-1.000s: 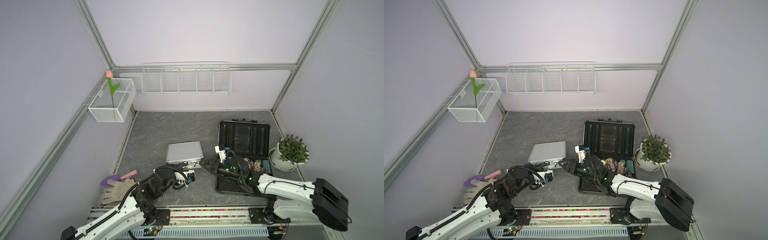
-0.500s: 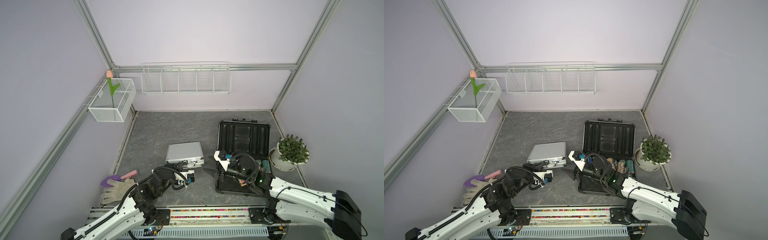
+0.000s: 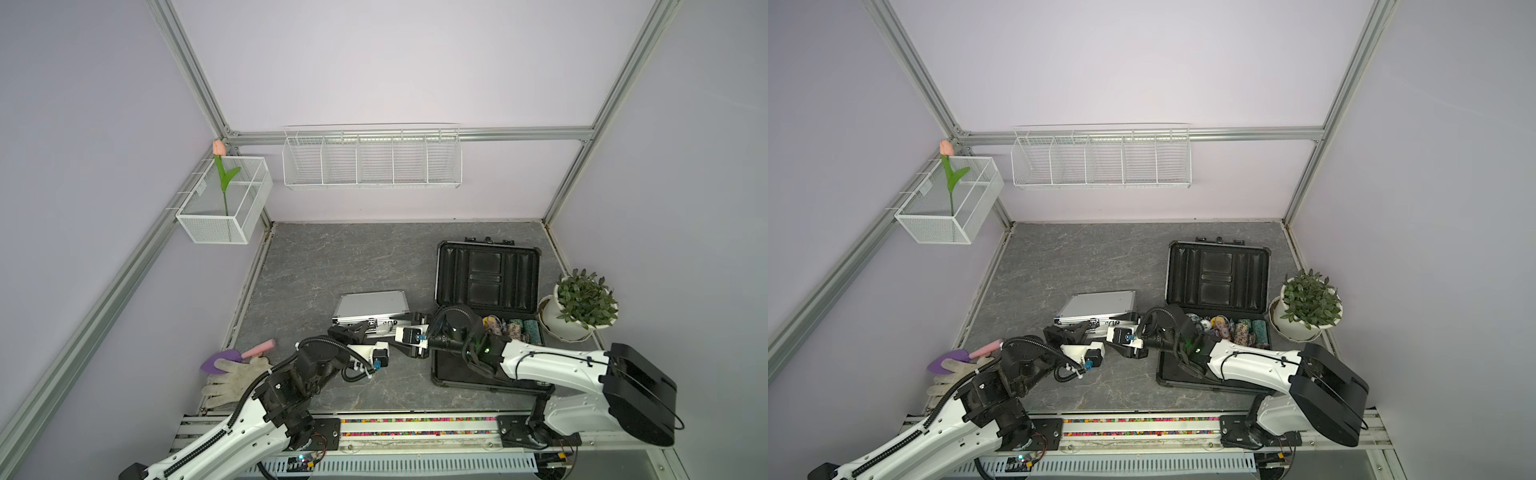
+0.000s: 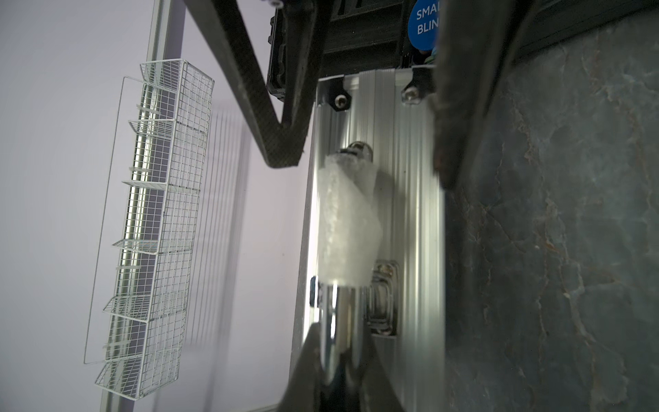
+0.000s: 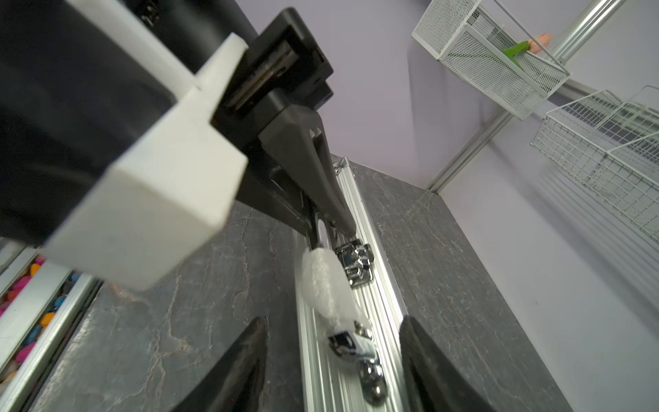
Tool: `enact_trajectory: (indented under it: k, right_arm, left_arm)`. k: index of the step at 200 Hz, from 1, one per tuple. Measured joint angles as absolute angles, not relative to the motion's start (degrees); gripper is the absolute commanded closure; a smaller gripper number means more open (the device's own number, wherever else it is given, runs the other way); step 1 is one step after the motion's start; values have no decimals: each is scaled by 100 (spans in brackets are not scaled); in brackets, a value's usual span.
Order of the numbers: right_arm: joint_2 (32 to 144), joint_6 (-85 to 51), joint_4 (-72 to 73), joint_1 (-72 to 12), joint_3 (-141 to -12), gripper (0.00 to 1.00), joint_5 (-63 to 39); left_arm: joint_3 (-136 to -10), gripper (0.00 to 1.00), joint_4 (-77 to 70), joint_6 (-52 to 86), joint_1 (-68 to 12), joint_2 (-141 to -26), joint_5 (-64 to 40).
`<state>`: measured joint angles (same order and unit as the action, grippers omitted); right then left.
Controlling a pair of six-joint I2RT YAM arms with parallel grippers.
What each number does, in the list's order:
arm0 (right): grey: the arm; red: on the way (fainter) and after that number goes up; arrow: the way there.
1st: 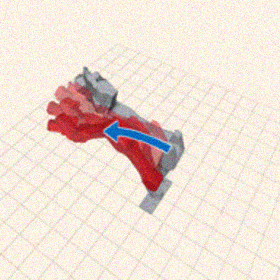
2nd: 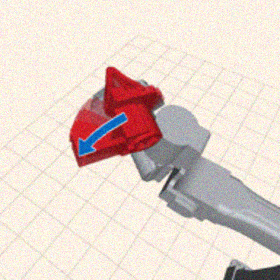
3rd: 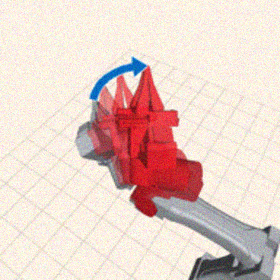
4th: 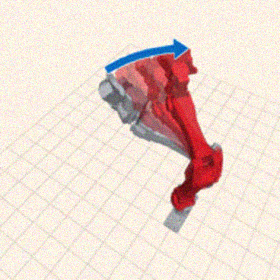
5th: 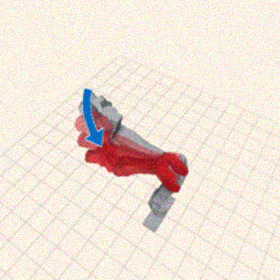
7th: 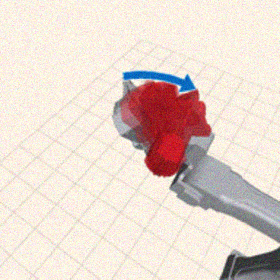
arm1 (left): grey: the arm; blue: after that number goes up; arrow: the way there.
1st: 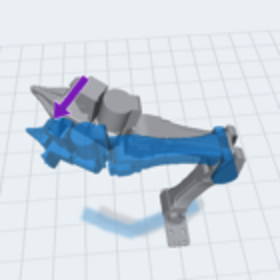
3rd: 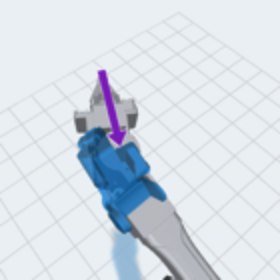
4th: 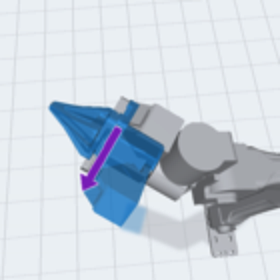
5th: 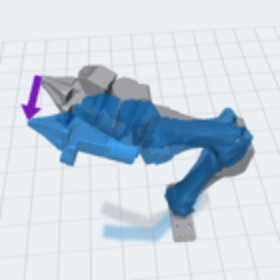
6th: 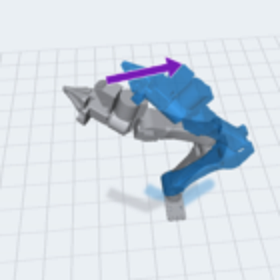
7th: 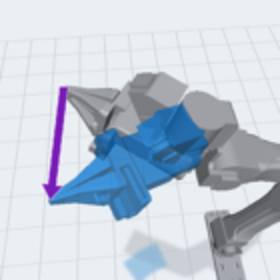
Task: Open the poker set cases
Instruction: Pick up the poker set case from the center of the board.
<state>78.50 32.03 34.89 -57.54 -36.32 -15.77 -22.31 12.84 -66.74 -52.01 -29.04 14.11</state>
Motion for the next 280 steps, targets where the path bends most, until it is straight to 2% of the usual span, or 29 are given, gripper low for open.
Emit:
enact_trajectory:
  k: [76, 167, 188, 233, 242, 280]
  right_arm:
    - [8427, 3747, 4165, -5865, -3747, 63, -1638]
    - [8514, 4545, 4213, -5865, -3747, 73, -1616]
    - [8532, 4536, 4230, -5865, -3747, 81, -1640]
    - [8576, 4928, 4270, -5867, -3747, 88, -1721]
    - [8589, 4998, 4285, -5872, -3747, 93, -1723]
    - [8624, 5129, 4462, -5896, -3693, 93, -1662]
  left_arm:
    - [-2231, 100, 1326, -6490, -5201, -2904, 1232]
    - [-2233, 100, 1422, -6377, -5103, -2871, 1103]
    - [-2231, 100, 1428, -6396, -5065, -2851, 1061]
    - [-2233, 100, 1476, -6274, -4954, -2816, 932]
    - [-2233, 100, 1490, -6265, -4941, -2812, 908]
    - [-2233, 100, 1503, -6267, -4912, -2788, 886]
